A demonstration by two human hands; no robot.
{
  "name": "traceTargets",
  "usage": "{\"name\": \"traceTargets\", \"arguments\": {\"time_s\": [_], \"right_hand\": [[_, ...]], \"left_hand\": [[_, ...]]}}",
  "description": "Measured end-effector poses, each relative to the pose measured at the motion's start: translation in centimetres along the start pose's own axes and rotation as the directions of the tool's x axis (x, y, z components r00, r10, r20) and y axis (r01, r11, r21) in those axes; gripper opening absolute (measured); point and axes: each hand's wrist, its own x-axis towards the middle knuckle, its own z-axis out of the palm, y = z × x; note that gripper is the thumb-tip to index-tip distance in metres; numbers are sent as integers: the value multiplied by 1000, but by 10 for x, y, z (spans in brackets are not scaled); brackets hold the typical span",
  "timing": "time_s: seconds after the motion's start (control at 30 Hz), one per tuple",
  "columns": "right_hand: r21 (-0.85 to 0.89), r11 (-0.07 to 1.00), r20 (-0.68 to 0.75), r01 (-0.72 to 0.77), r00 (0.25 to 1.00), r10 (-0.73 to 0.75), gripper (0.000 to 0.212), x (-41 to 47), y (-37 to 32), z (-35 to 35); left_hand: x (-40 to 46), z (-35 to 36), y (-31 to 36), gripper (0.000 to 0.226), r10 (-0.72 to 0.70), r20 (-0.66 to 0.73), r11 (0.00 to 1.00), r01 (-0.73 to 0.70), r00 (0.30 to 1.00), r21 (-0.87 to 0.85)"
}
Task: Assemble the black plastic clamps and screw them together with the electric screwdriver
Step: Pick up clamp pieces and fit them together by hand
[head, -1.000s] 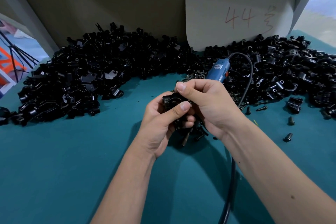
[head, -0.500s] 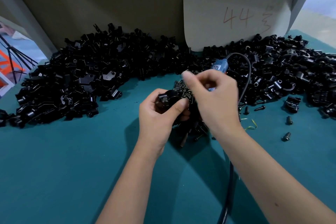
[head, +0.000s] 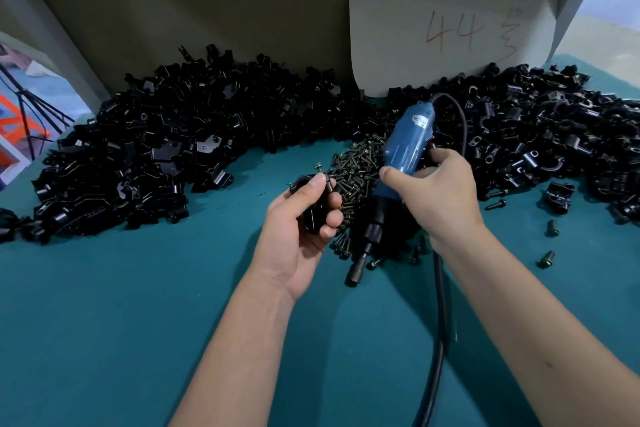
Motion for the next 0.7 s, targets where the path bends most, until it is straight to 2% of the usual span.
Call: {"name": "traceTargets", "arguments": {"time_s": [0.07,0.17,0.23,0.27,0.37,0.5,0.6,0.7], "right_hand": [[235,972,59,2,998,-17,58,0,-4,-1],[530,847,102,-47,995,-9,33,-1,-17,-3],[633,771,162,-65,985,-50,20,-2,-22,-7],[634,771,187,-54,979,-85,17,-3,-23,-8],[482,876,199,31,969,-144,21,-6,-19,-7],[274,957,191,91,971,-147,39,-7,-13,3],[92,973,150,210,964,-222,61,-8,-7,8],[-112,951,119,289,954,-275,62,-11,-8,10]], "left_hand": [[0,0,1,34,-18,9,1000,18,1000,-15],[2,-1,1,34,-16,12,1000,16,1000,-1],[3,-2,0,30,8,-12,998,-7,1000,56],[3,-2,-1,26,28,-23,995,-25,999,96],[2,0,-4,15,106,-26,974,-98,994,205],[0,2,-6,24,197,31,927,-197,980,318],[-2,5,-6,20,206,39,921,-208,978,330],[-2,5,-4,17,179,36,939,-182,983,292]]}}
